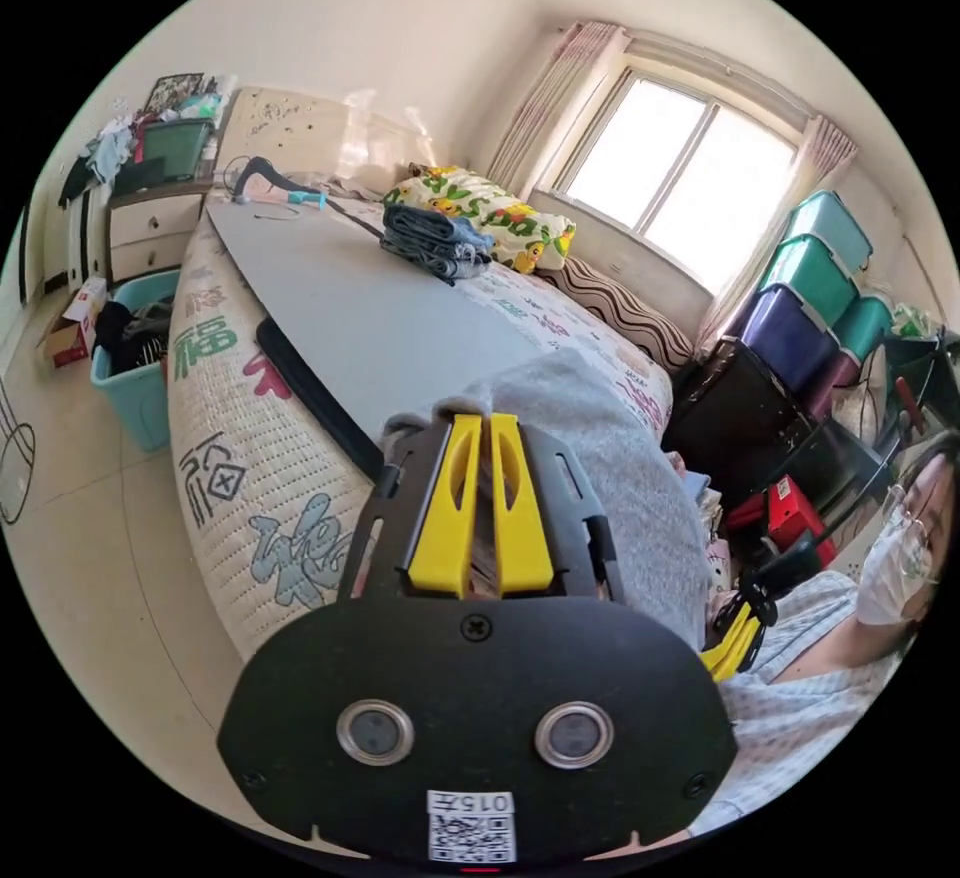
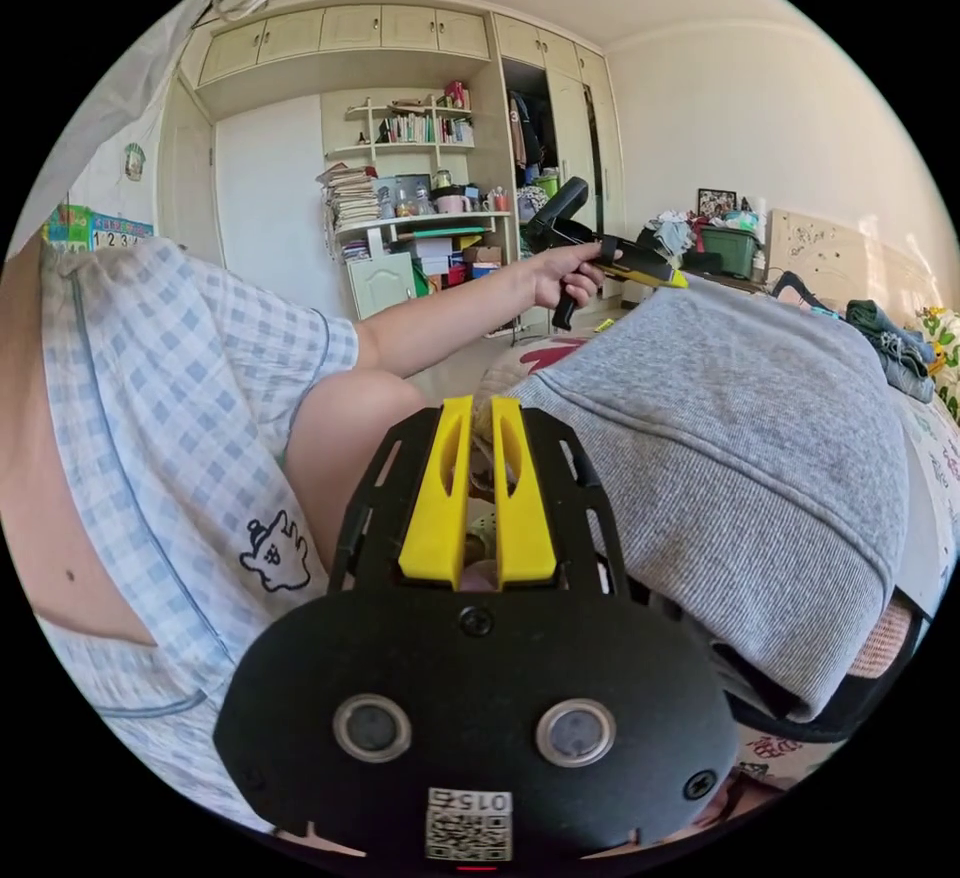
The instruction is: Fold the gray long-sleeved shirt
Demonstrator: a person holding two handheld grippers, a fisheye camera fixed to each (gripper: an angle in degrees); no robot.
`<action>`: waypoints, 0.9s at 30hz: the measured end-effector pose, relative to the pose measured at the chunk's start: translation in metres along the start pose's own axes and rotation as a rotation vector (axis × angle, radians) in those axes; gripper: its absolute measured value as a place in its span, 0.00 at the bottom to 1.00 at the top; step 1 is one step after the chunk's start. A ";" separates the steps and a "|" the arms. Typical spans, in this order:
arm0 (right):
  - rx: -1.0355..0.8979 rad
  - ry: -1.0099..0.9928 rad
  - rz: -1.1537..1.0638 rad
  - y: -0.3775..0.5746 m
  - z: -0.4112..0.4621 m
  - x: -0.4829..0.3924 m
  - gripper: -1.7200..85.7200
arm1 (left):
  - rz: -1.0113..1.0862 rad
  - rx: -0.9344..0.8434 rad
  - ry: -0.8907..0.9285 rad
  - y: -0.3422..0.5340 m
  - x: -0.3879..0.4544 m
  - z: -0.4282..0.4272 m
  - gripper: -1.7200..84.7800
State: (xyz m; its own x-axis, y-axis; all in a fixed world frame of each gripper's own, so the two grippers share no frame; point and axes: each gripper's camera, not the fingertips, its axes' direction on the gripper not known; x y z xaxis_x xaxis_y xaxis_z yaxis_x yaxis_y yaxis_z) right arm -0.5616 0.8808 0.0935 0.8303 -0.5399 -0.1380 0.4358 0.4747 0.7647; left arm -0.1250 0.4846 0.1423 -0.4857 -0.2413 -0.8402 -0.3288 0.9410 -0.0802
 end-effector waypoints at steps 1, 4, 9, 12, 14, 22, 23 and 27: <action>-0.012 0.000 -0.013 0.000 0.007 -0.002 0.06 | 0.023 0.019 -0.029 0.006 0.008 -0.006 0.03; -0.049 -0.023 -0.006 0.001 0.038 0.000 0.05 | 0.054 -0.036 -0.172 0.020 0.017 0.004 0.03; -0.179 -0.398 0.106 0.005 0.112 0.007 0.02 | 0.020 -0.139 -0.228 0.038 0.015 0.045 0.02; -0.119 -0.253 0.074 0.008 0.116 -0.003 0.01 | 0.064 -0.202 -0.296 0.043 0.032 0.067 0.02; -0.074 -0.266 0.062 0.003 0.112 -0.006 0.01 | 0.126 -0.223 -0.370 0.049 0.051 0.080 0.02; 0.075 0.150 0.018 -0.032 0.086 -0.035 0.02 | 0.128 -0.189 -0.417 0.075 0.058 0.093 0.05; 0.080 0.173 0.012 -0.035 0.085 -0.037 0.02 | 0.128 -0.184 -0.417 0.078 0.057 0.093 0.05; 0.128 0.213 0.045 -0.060 0.059 -0.020 0.04 | 0.059 -0.112 -0.380 0.092 0.044 0.079 0.08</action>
State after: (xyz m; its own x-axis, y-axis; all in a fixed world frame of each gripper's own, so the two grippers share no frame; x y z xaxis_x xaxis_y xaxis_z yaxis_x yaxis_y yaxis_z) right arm -0.6251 0.8222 0.0881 0.9084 -0.3547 -0.2213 0.3602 0.3955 0.8449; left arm -0.1129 0.5788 0.0559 -0.1791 -0.0625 -0.9818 -0.4054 0.9140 0.0158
